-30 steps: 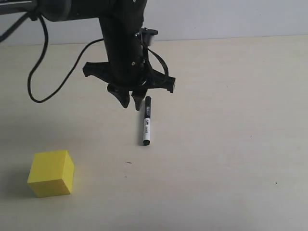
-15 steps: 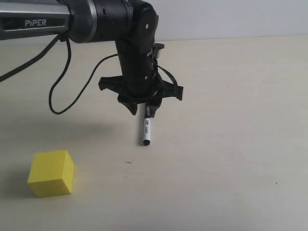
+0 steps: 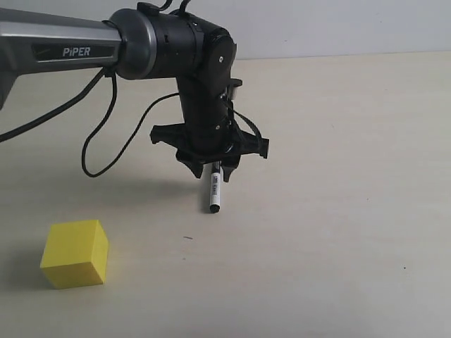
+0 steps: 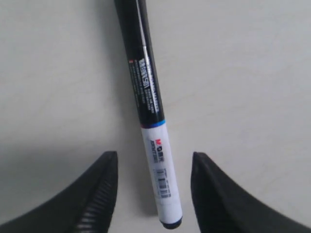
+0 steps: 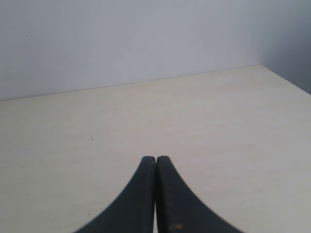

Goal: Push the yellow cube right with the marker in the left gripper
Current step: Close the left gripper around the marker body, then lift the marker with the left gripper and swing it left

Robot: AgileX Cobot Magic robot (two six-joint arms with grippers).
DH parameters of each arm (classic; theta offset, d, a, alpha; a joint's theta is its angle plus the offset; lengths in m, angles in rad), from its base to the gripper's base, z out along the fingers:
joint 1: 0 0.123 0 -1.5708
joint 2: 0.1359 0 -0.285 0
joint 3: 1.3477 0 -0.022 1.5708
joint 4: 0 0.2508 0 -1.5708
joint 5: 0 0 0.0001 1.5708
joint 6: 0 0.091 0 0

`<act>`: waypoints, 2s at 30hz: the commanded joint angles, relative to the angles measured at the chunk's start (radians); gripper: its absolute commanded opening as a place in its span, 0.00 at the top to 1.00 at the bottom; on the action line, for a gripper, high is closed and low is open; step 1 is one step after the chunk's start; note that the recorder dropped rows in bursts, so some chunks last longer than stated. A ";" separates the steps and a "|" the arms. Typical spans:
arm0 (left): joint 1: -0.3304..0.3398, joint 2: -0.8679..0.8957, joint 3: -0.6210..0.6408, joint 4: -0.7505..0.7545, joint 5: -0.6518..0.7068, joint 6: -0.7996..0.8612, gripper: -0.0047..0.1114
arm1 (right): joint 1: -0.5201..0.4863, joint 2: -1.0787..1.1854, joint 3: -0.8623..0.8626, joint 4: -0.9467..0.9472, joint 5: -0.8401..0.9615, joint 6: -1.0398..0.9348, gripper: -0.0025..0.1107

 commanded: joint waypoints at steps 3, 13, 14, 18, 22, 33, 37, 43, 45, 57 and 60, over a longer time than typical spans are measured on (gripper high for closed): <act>-0.002 0.004 -0.004 -0.005 -0.011 -0.005 0.55 | -0.007 -0.005 0.005 -0.002 -0.006 0.000 0.98; -0.002 0.045 -0.004 -0.005 -0.017 -0.005 0.55 | -0.007 -0.005 0.005 -0.002 -0.006 0.000 0.98; -0.002 0.045 -0.004 -0.005 -0.017 -0.005 0.55 | -0.007 -0.005 0.005 -0.002 -0.006 0.000 0.98; -0.002 0.045 -0.004 -0.005 -0.021 -0.005 0.55 | -0.007 -0.005 0.005 -0.002 -0.006 0.000 0.98; -0.002 0.045 -0.004 -0.005 -0.022 -0.005 0.55 | -0.007 -0.005 0.005 -0.002 -0.006 0.000 0.98; -0.002 0.045 -0.004 -0.013 -0.020 -0.005 0.55 | -0.007 -0.005 0.005 -0.002 -0.006 0.000 0.98; -0.002 0.045 -0.004 -0.013 -0.020 -0.005 0.55 | -0.007 -0.005 0.005 -0.002 -0.006 0.000 0.98; -0.002 0.045 -0.004 -0.013 -0.020 -0.005 0.55 | -0.007 -0.005 0.005 -0.002 -0.006 0.000 0.98; -0.002 0.045 -0.004 -0.013 -0.020 -0.005 0.55 | -0.007 -0.005 0.005 -0.002 -0.006 0.000 0.98; -0.002 0.062 -0.004 -0.019 -0.020 -0.005 0.61 | -0.007 -0.005 0.005 -0.002 -0.004 0.000 0.98; -0.002 0.057 -0.004 -0.019 -0.020 0.000 0.75 | -0.007 -0.005 0.005 -0.002 -0.004 0.000 0.98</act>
